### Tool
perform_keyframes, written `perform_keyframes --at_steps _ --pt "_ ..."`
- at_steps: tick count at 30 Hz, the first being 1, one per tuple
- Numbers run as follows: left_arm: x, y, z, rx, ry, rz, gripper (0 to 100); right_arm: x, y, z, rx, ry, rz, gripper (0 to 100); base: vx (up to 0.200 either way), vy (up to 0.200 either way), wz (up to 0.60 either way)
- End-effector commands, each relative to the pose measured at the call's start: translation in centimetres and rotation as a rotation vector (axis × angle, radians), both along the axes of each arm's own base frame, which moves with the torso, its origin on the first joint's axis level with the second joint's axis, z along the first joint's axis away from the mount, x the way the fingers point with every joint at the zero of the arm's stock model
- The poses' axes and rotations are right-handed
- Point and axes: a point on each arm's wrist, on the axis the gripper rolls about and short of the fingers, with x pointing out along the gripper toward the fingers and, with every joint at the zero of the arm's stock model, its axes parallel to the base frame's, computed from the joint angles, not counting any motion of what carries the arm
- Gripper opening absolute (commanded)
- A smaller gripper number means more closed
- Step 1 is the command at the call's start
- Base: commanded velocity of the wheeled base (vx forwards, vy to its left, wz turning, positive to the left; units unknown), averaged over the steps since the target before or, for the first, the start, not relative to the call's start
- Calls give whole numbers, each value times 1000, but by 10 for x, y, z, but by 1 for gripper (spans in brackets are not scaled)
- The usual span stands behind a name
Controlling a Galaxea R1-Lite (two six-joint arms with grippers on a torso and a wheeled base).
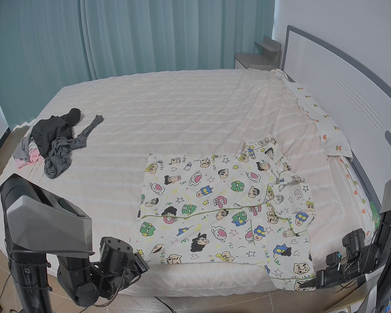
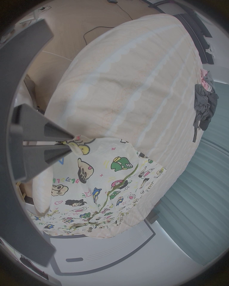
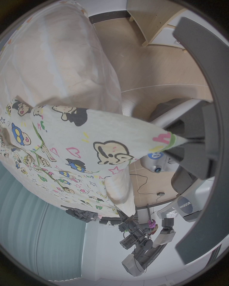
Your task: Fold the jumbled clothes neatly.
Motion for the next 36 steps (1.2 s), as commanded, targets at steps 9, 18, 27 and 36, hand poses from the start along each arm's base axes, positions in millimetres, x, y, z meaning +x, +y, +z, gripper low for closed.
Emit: perform_keyframes --at_steps 9,18,27,36 --pt "-26 5 -1 28 68 -27 0 -25 -5 18 -20 34 32 0 0 0 0" --pt "-34 2 2 24 69 -52 0 -30 -7 25 -4 9 46 0 0 0 0" --pt "-9 -9 19 -13 -60 -66 0 -17 -11 54 42 -224 16 0 0 0 0" --pt "25 -24 45 -17 -141 -73 0 5 -12 87 124 -354 -62 0 0 0 0"
